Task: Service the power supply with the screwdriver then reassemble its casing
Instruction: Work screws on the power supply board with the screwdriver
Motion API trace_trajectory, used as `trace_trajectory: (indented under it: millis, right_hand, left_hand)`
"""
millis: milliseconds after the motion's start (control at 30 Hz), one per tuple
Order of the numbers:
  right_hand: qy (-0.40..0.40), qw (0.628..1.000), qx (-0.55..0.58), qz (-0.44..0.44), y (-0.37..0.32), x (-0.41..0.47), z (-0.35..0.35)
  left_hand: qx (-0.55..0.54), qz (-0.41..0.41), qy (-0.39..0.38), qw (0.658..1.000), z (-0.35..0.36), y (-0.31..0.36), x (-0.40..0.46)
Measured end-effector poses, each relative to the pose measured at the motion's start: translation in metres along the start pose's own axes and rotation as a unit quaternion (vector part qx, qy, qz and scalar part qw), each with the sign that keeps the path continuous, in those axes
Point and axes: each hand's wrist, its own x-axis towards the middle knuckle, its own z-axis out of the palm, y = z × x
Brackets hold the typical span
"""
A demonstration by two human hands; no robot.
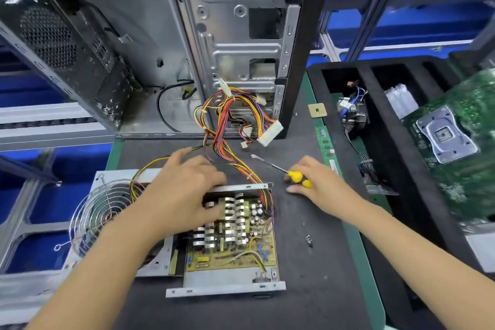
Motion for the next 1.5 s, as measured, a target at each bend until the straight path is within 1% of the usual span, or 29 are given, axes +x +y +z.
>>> trace_trajectory:
  millis: [67, 133, 233, 333, 500, 633, 700, 767, 800, 867, 933, 967, 1067, 1133, 1267, 1367, 1433, 1500]
  right_hand:
    - [-0.008, 0.999, -0.033, -0.002, -0.003, 0.002, 0.004]
    - [-0.011, 0.999, -0.043, 0.001, -0.003, 0.002, 0.003]
    - [-0.02, 1.0, -0.017, 0.005, -0.001, -0.004, 0.0]
    - [-0.031, 0.999, 0.004, 0.008, 0.0, -0.011, 0.0]
    - [0.004, 0.99, 0.134, 0.038, 0.006, -0.017, -0.007]
    - [0.01, 0.972, 0.228, 0.053, 0.01, -0.024, -0.005]
    - [0.019, 0.971, 0.235, 0.052, 0.01, -0.029, -0.004]
    - [0.02, 0.977, 0.211, 0.038, 0.012, -0.036, -0.005]
    - [0.002, 0.979, 0.204, 0.031, 0.013, -0.041, -0.006]
    - [-0.071, 0.974, 0.214, 0.026, 0.015, -0.053, -0.005]
    - [-0.126, 0.973, 0.191, 0.019, 0.016, -0.063, 0.0]
    - [-0.135, 0.978, 0.16, 0.013, 0.017, -0.066, 0.005]
    - [-0.121, 0.988, 0.091, 0.005, 0.02, -0.066, 0.015]
    - [-0.112, 0.991, 0.068, 0.005, 0.021, -0.062, 0.015]
    - [-0.074, 0.995, 0.062, 0.002, 0.025, -0.056, 0.012]
    - [-0.053, 0.992, 0.116, 0.027, 0.029, -0.056, 0.01]
    - [-0.061, 0.98, 0.18, 0.05, 0.029, -0.056, 0.009]
    - [-0.063, 0.963, 0.252, 0.076, 0.03, -0.057, 0.006]
  left_hand:
    - [0.024, -0.005, -0.059, 0.998, 0.005, 0.006, 0.015]
    - [-0.027, -0.007, -0.07, 0.997, 0.007, 0.004, 0.021]
    - [-0.123, 0.011, -0.044, 0.991, 0.009, -0.001, 0.016]
    - [-0.188, 0.014, -0.002, 0.982, 0.009, -0.004, 0.01]
    - [-0.264, -0.002, 0.005, 0.965, 0.01, -0.01, 0.008]
    - [-0.332, -0.03, 0.003, 0.943, 0.01, -0.013, 0.006]
    - [-0.371, -0.04, -0.001, 0.928, 0.009, -0.013, 0.004]
    - [-0.395, -0.039, 0.005, 0.918, 0.008, -0.013, 0.002]
    - [-0.403, -0.036, 0.011, 0.915, 0.007, -0.013, 0.001]
    - [-0.422, -0.035, 0.023, 0.905, 0.005, -0.013, 0.0]
    - [-0.441, -0.028, 0.028, 0.897, 0.005, -0.013, 0.0]
    - [-0.443, -0.024, 0.029, 0.896, 0.005, -0.013, -0.001]
    - [-0.444, -0.022, 0.025, 0.895, 0.005, -0.014, -0.001]
    - [-0.419, -0.023, 0.029, 0.907, 0.006, -0.016, 0.001]
    - [-0.344, -0.039, 0.026, 0.938, 0.012, -0.02, 0.006]
    - [-0.303, -0.039, 0.033, 0.952, 0.011, -0.017, 0.01]
    - [-0.28, -0.035, 0.034, 0.959, 0.007, -0.01, 0.013]
    - [-0.231, -0.025, 0.033, 0.972, 0.004, -0.003, 0.017]
